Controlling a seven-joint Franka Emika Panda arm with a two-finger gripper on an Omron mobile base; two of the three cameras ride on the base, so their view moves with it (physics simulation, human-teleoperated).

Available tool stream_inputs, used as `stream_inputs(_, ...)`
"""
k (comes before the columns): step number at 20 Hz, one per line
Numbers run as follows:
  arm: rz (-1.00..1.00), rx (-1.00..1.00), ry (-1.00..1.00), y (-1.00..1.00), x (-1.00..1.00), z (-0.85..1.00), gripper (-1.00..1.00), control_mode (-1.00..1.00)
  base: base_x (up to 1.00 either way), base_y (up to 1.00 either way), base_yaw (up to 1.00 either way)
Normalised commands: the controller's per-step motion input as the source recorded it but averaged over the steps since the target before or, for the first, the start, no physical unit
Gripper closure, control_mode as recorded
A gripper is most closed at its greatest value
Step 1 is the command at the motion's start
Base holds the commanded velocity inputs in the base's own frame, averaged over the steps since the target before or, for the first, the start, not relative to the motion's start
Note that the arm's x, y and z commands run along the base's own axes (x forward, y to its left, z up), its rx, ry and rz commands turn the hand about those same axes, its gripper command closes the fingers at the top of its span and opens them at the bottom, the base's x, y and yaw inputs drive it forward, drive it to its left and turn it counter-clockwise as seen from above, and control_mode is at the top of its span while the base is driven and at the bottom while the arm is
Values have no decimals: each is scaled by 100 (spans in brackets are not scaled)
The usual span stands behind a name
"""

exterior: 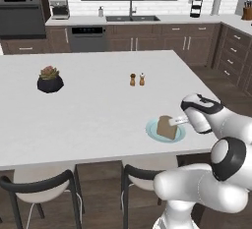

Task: Start the toaster. Once the lever pops up, take the bread to the plate on the dining counter.

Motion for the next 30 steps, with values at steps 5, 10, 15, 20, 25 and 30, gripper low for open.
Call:
stream_inputs(5,0,-1,0,-10,3,-22,100,-100,0,0,0)
stream_inputs(10,0,0,0,-6,8,-19,100,-100,0,0,0)
stream_inputs(15,0,-2,0,0,7,-16,100,-100,0,0,0)
stream_inputs(20,0,-2,0,0,18,-28,-100,-100,0,0,0)
stream_inputs(25,0,0,0,0,9,-26,-100,-100,0,0,0)
stream_inputs(30,0,-1,0,0,4,-19,-100,-100,0,0,0)
